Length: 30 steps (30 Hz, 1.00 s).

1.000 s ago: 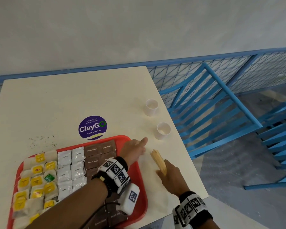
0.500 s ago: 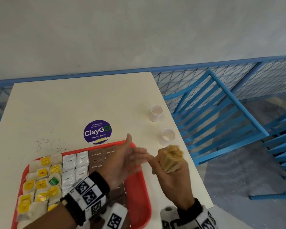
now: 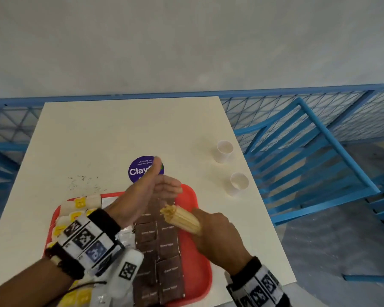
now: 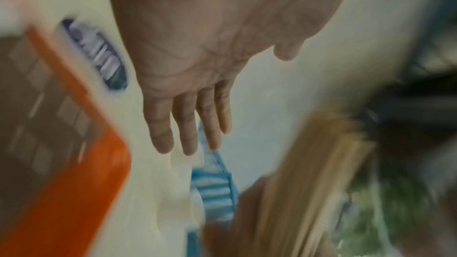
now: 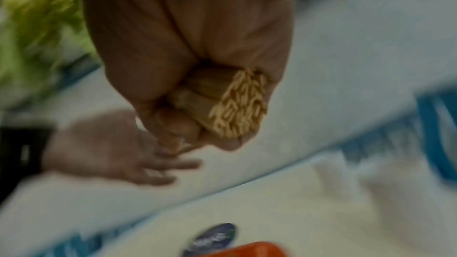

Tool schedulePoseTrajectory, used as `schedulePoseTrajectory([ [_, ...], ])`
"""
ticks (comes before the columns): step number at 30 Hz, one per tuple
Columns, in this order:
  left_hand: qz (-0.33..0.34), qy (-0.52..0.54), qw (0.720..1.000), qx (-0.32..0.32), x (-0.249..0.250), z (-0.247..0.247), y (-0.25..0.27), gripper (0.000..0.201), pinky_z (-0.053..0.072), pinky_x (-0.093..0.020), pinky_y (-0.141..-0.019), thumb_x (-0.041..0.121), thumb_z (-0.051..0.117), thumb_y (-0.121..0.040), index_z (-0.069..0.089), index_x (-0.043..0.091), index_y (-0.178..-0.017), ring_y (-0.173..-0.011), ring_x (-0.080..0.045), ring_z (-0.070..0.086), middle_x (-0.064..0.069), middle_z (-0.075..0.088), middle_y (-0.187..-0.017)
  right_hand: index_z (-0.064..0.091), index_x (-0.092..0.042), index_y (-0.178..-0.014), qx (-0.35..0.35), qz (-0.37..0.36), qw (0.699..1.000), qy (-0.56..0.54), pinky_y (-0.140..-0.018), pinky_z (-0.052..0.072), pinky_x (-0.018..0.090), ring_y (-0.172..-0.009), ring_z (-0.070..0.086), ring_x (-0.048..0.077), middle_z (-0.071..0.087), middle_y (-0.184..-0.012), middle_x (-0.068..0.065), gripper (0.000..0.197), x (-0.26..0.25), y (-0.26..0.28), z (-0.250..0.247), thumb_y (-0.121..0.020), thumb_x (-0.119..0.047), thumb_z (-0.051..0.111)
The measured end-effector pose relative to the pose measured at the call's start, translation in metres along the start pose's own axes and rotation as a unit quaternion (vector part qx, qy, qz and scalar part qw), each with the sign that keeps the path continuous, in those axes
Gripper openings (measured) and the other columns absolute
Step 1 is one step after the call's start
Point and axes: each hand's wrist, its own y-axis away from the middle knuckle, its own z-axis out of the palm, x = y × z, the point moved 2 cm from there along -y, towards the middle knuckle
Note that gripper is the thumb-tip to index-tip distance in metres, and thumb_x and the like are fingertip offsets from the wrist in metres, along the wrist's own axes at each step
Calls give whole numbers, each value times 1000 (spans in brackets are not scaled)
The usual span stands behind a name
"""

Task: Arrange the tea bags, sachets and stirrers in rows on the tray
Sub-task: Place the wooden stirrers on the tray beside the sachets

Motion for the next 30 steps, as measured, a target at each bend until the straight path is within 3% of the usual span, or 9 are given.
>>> schedulePoseTrajectory([
  [3, 38, -257, 965, -12, -6, 19, 7, 102, 48, -43, -100, 99, 24, -66, 74, 15, -97, -98, -9, 69, 7, 76, -101, 42, -29, -131, -41, -6, 997, 68, -75, 44, 37, -99, 60, 36, 63, -108, 9, 37, -15, -4, 8, -94, -32, 46],
  [7, 126, -385, 914, -1, -23, 29, 9, 105, 52, -40, -76, 98, 17, -68, 66, 6, -77, -69, -12, 55, -15, 66, -79, 42, -29, -132, -42, -12, 998, 54, -78, 47, 39, -98, 60, 36, 63, -108, 9, 40, -25, -5, 10, -94, -41, 47],
  [13, 229, -628, 737, 102, -31, 33, 11, 80, 44, -22, -61, 73, 3, -91, 50, 21, -54, -52, -9, 49, 5, 52, -55, 45, -21, -119, -8, 27, 999, 41, -68, 36, 34, -93, 59, 37, 62, -101, 9, 39, -25, -5, 14, -90, -45, 36],
  [15, 263, -624, 730, 87, -25, 34, 10, 70, 35, -14, -61, 55, 12, -100, 57, 24, -57, -53, -8, 50, 8, 59, -57, 46, -26, -119, 2, 16, 1000, -14, -69, 37, 32, -90, 60, 36, 66, -103, 6, 48, -32, 0, 11, -84, -56, 32],
  [17, 297, -646, 699, 70, -20, 31, 7, 64, 30, -23, -56, 46, 18, -98, 62, 17, -62, -53, -14, 51, 1, 63, -62, 50, -28, -123, -8, 3, 994, -112, -71, 40, 26, -88, 64, 22, 69, -105, -4, 41, -36, 11, 2, -89, -51, 51],
  [20, 374, -657, 655, -5, -28, 32, 2, 61, 24, -24, -44, 41, 24, -96, 54, 12, -51, -42, -21, 45, -4, 52, -49, 60, -23, -113, -142, 35, 919, -366, -74, 48, 17, -82, 65, 2, 70, -94, -13, 20, -32, 27, 2, -93, -25, 65],
  [23, 398, -628, 665, -62, -47, 32, -6, 54, 32, -28, -44, 33, 34, -97, 43, 16, -47, -37, -19, 37, 2, 40, -43, 67, -3, -101, -223, 71, 850, -472, -77, 52, 27, -82, 65, 17, 71, -90, 2, 14, -23, 34, 10, -96, -14, 62],
  [28, 354, -590, 726, 2, -81, 28, -17, 50, 45, -38, -53, 40, 29, -98, 52, 14, -61, -51, -19, 45, 2, 47, -58, 59, -14, -85, -215, 109, 859, -453, -58, 45, 22, -57, 54, 8, 59, -66, -4, 15, -14, 27, 27, -96, -4, 55],
  [30, 265, -534, 801, 60, -90, 24, -23, 50, 50, -37, -72, 53, 21, -96, 55, 18, -83, -72, -17, 54, 3, 56, -83, 56, -12, -92, -202, 140, 877, -413, -55, 49, 27, -56, 53, 12, 57, -67, 0, 8, -3, 19, 39, -96, -6, 52],
])
